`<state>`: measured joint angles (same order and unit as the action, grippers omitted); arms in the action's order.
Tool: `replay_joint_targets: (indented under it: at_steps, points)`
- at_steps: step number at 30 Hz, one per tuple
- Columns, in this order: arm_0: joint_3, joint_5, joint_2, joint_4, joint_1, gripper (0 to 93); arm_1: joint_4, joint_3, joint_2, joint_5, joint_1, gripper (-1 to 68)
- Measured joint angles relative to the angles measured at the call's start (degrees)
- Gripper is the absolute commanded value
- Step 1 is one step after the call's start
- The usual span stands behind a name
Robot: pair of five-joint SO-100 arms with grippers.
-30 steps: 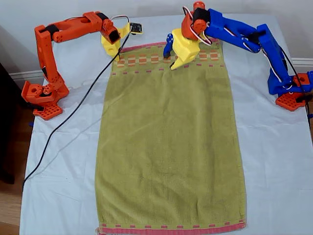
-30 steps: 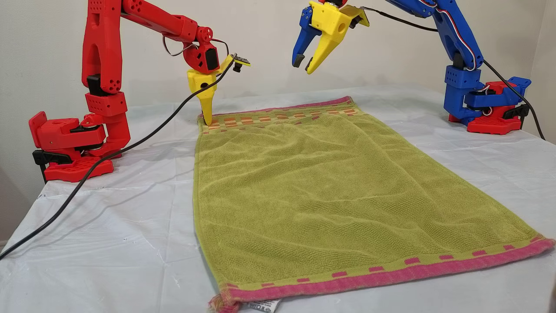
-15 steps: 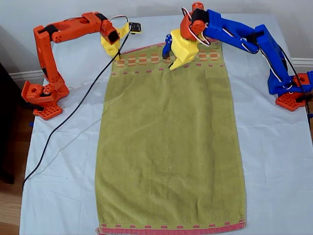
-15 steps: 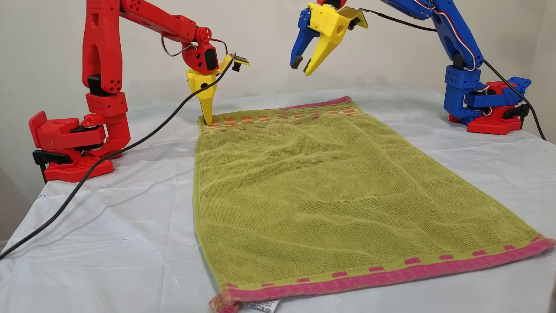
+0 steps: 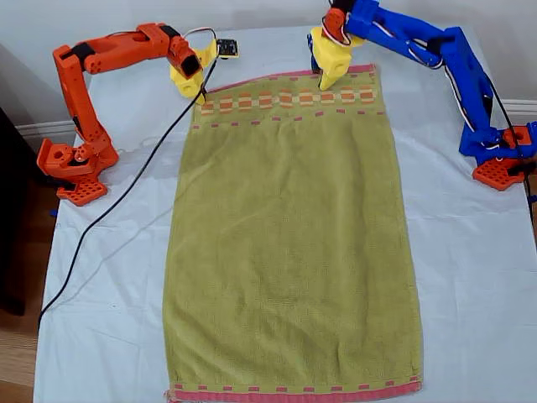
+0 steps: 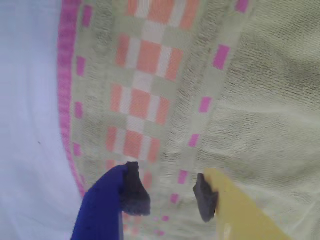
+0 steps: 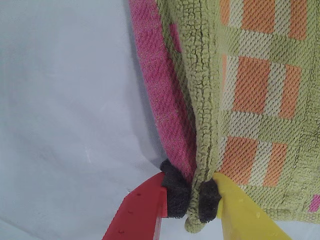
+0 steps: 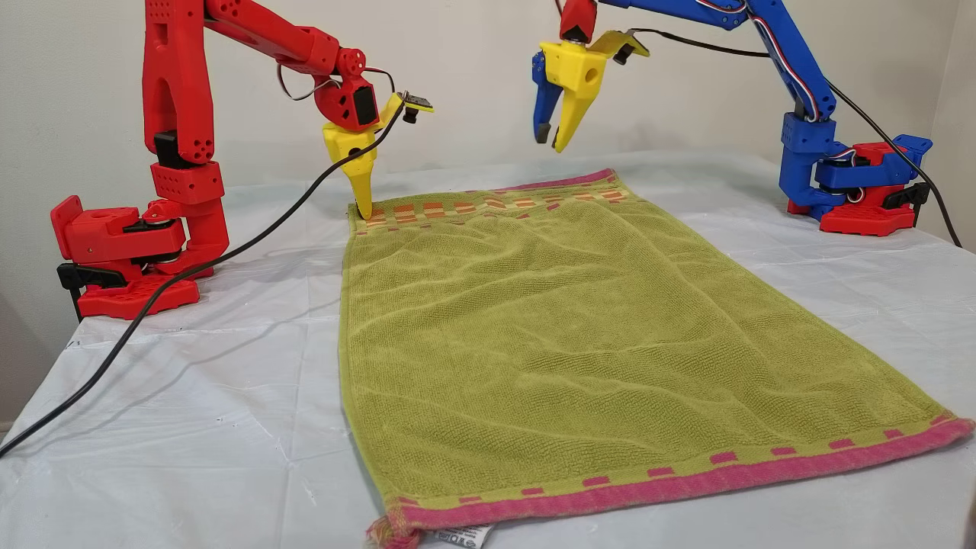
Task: Fold the towel.
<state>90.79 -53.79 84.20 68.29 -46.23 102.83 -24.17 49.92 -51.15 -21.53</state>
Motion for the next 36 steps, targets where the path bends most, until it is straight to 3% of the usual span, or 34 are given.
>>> replay_joint_targets:
  at_steps: [5, 11, 12, 16, 19, 25, 30, 32, 36]
  points:
    - [0.00, -0.09, 0.00, 0.00, 0.88, 0.1, 0.00, -6.24, 5.54, -8.35, -5.71, 21.9]
    - [0.00, -0.70, 0.09, 0.00, 0.97, 0.1, 0.00, -10.28, 8.09, -17.05, -5.62, 22.6]
    - [0.00, -0.79, 0.09, 0.00, 0.97, 0.1, 0.00, -10.28, 8.09, -16.26, -6.06, 29.3]
    - [0.00, -0.88, 0.09, 0.00, 1.23, 0.1, 0.00, -8.26, 7.82, -13.18, -8.61, 35.9]
    - [0.70, -0.88, 0.18, -0.53, 1.41, 0.1, 0.00, -3.52, 5.62, -11.07, -9.40, 45.2]
    - [1.32, -0.88, 0.18, -1.49, 1.49, 0.1, 0.00, -3.52, 4.83, -10.02, -12.13, 49.1]
    - [1.32, -0.88, 0.26, -1.67, 1.49, 0.1, 0.00, -6.33, -0.88, -10.02, -13.01, 64.8]
    - [1.32, -0.88, 0.26, -1.67, 1.49, 0.1, 0.00, -6.86, -3.43, -10.02, -13.36, 62.2]
    - [1.32, -0.88, 0.26, -1.67, 1.49, 0.1, 0.00, -7.21, -7.21, -10.02, -13.71, 66.5]
